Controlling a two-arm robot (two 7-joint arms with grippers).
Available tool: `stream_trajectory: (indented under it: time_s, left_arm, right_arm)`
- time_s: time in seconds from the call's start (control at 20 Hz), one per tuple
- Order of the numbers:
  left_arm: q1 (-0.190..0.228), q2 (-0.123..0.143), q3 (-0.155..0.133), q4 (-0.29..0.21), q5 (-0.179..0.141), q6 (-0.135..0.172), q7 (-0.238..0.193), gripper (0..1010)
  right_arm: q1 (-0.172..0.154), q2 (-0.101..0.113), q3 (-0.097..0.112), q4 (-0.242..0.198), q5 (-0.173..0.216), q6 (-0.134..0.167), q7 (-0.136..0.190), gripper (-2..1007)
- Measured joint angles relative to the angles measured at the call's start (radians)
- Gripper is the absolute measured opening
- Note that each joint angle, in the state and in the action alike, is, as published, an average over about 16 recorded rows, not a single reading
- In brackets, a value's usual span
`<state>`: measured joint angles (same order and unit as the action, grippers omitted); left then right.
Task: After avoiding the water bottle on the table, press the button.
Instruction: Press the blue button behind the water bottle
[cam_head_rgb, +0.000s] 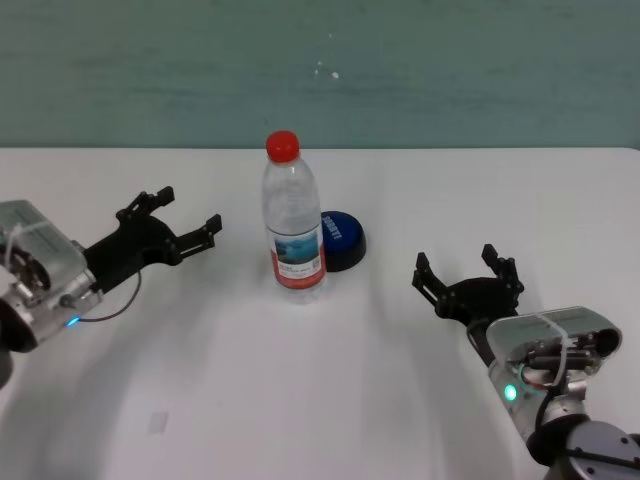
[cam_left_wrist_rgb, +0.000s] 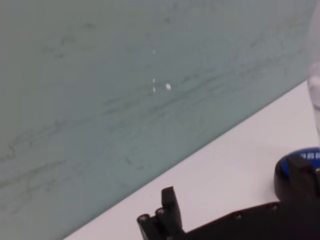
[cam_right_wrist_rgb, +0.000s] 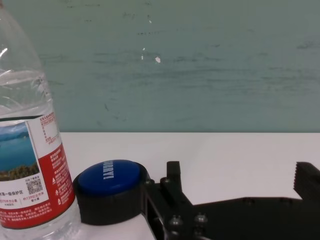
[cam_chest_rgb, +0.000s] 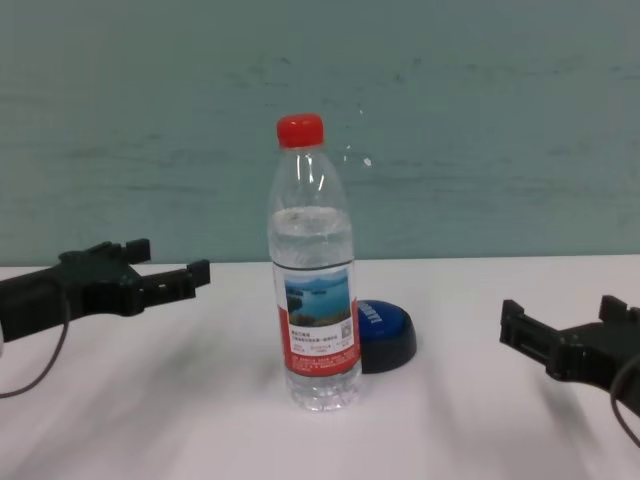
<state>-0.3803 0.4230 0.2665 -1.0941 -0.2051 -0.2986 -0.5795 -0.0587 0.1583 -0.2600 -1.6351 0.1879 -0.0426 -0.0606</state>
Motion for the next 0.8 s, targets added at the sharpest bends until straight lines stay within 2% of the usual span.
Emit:
stream_trajectory:
  time_s: [0.4,0.7,0.8]
  left_arm:
    - [-0.066,-0.026,0.045,0.094,0.001,-0.021,-0.016,1000]
    - [-0.086,-0.035,0.059,0.123,-0.001,-0.029,-0.021,1000]
    - [-0.082,-0.034,0.06,0.113,0.001,-0.025,-0.013,1000]
  right_arm:
    - [0.0,0.0,0.0,0.0,0.0,0.0,0.0,1004]
    - [0.0,0.0,0.0,0.0,0.0,0.0,0.0,1004]
    - [0.0,0.0,0.0,0.0,0.0,0.0,0.0,1004]
